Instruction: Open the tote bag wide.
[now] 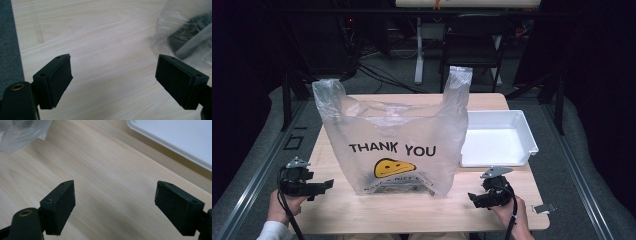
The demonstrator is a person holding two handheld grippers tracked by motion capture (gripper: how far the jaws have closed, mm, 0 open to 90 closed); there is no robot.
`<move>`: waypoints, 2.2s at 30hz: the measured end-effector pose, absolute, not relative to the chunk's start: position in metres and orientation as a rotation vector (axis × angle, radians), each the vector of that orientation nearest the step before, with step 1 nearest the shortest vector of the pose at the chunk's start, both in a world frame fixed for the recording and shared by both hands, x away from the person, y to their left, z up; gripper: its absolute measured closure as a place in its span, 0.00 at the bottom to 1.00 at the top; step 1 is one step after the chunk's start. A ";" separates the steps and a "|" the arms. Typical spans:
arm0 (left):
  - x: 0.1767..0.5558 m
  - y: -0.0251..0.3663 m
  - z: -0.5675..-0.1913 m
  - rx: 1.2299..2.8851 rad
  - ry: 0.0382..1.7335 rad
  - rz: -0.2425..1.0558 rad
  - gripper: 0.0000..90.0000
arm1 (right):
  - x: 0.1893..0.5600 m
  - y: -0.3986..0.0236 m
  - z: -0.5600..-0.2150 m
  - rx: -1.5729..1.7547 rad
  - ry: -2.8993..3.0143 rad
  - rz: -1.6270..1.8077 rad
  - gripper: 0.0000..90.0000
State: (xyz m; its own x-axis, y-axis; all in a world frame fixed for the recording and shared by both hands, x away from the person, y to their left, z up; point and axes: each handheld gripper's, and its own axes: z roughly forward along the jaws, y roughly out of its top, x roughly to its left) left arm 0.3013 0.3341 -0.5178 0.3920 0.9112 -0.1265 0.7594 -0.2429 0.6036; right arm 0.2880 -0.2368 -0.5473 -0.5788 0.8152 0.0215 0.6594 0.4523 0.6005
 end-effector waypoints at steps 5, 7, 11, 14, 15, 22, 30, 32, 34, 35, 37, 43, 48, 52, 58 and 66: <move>0.295 0.331 -0.514 2.050 1.379 0.294 0.15 | 0.285 -0.234 -0.544 1.267 2.446 0.847 0.19; 0.292 0.329 -0.511 2.048 1.353 0.283 0.15 | 0.284 -0.230 -0.542 1.251 2.468 0.851 0.20; 0.286 0.324 -0.509 2.053 1.308 0.264 0.15 | 0.282 -0.224 -0.539 1.231 2.496 0.870 0.22; 0.284 0.322 -0.508 2.054 1.287 0.262 0.15 | 0.280 -0.218 -0.536 1.209 2.513 0.866 0.23; 0.283 0.321 -0.508 2.054 1.281 0.260 0.15 | 0.280 -0.218 -0.536 1.209 2.513 0.866 0.23; 0.277 0.310 -0.501 2.062 1.194 0.236 0.15 | 0.278 -0.205 -0.529 1.167 2.547 0.935 0.24; 0.275 0.299 -0.494 2.064 1.132 0.243 0.16 | 0.274 -0.196 -0.516 1.129 2.546 0.997 0.25; 0.275 0.294 -0.492 2.065 1.123 0.255 0.17 | 0.272 -0.195 -0.510 1.113 2.537 1.014 0.26; 0.278 0.286 -0.490 2.068 1.107 0.266 0.17 | 0.270 -0.193 -0.502 1.099 2.524 1.046 0.26; 0.278 0.286 -0.490 2.068 1.107 0.266 0.17 | 0.270 -0.191 -0.501 1.090 2.523 1.062 0.26; 0.281 0.281 -0.489 2.065 1.101 0.259 0.17 | 0.269 -0.188 -0.497 1.082 2.520 1.068 0.27; 0.285 0.267 -0.482 2.051 1.076 0.306 0.19 | 0.269 -0.177 -0.484 1.023 2.521 1.096 0.35; 0.286 0.263 -0.474 2.004 1.053 0.335 0.23 | 0.267 -0.170 -0.474 0.988 2.494 1.116 0.44; 0.288 0.261 -0.472 1.991 1.055 0.355 0.33 | 0.269 -0.167 -0.469 0.978 2.478 1.131 0.54; 0.294 0.258 -0.473 1.972 1.046 0.361 0.57 | 0.280 -0.165 -0.470 0.975 2.473 1.119 0.74; 0.302 0.256 -0.479 1.962 1.076 0.366 0.85 | 0.293 -0.165 -0.478 0.984 2.470 1.119 0.91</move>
State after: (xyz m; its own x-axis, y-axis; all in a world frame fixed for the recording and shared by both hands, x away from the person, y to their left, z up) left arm 0.3021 0.2562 -0.4789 0.5876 0.7979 -0.1345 0.5503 -0.2722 0.7894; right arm 0.2931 -0.1648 -0.4783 -0.7382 0.6733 0.0423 0.4757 0.4750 0.7403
